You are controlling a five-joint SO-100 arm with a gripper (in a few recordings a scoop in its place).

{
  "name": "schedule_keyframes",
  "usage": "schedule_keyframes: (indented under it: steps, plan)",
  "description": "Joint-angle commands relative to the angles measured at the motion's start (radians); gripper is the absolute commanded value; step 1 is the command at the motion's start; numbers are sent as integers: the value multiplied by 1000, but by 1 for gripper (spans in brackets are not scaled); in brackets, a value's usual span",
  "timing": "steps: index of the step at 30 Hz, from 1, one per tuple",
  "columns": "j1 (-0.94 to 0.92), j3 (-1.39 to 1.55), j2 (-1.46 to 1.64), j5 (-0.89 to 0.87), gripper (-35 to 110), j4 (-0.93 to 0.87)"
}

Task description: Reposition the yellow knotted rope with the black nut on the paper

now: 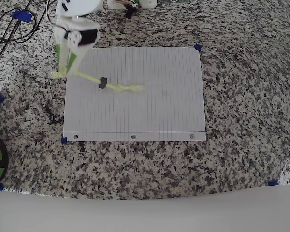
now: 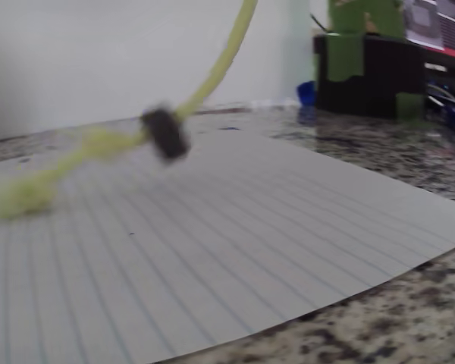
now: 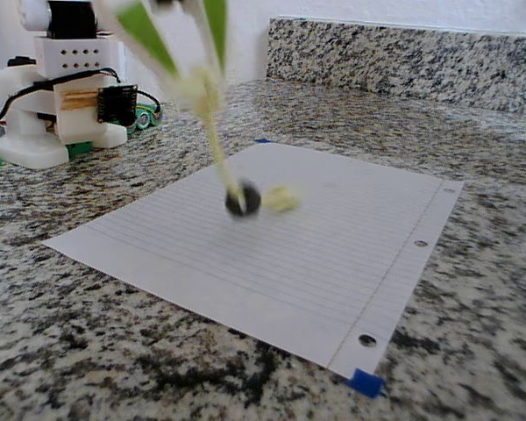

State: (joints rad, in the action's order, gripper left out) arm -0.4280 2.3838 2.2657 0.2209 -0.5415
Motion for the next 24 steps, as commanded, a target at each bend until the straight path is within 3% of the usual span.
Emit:
schedule_keyframes:
  steps: [1, 8, 14, 24]
  plan:
    - [-40, 23, 170, -186, 0, 117]
    - [-81, 32, 302, -574, 0, 150]
    - [-115, 144, 371, -1026, 0, 225]
    - [-84, 296, 439, -1462, 0, 370]
